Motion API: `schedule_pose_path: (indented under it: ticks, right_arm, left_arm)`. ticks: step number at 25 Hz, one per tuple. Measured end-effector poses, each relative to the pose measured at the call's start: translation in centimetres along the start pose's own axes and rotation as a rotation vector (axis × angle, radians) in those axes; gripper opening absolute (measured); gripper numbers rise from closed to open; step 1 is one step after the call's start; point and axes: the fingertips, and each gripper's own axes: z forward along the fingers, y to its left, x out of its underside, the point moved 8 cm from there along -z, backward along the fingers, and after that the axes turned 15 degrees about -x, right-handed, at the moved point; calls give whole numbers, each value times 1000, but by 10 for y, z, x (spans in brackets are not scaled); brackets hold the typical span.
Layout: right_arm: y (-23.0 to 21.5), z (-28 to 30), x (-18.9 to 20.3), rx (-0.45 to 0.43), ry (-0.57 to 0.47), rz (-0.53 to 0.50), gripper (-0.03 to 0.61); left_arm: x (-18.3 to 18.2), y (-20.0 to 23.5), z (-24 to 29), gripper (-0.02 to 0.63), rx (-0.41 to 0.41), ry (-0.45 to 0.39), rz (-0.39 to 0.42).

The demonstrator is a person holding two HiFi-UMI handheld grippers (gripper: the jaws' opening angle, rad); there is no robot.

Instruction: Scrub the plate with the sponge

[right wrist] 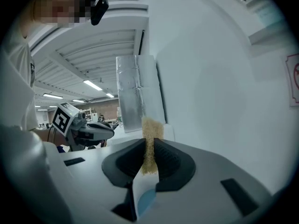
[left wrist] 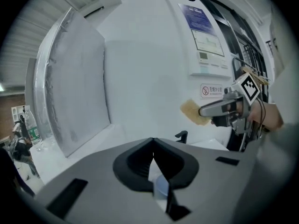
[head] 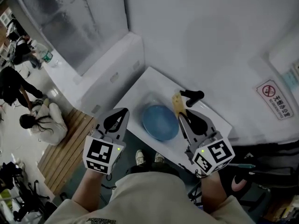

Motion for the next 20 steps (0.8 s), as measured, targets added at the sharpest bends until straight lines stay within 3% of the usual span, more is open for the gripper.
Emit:
schedule_pose_path:
  ticks: [7,15,20]
  right_arm:
    - [-27,24,25,-48,72,41,63]
    - [-54,56,64,-74,158,103,63]
    - [-72,77,99,-102,167,199,63]
  left_arm:
    - [23,-11,43,9,39,149,-23]
    - [57,-25,102,69,79,280,21]
    - [92,-33,138,87,155,383,-69]
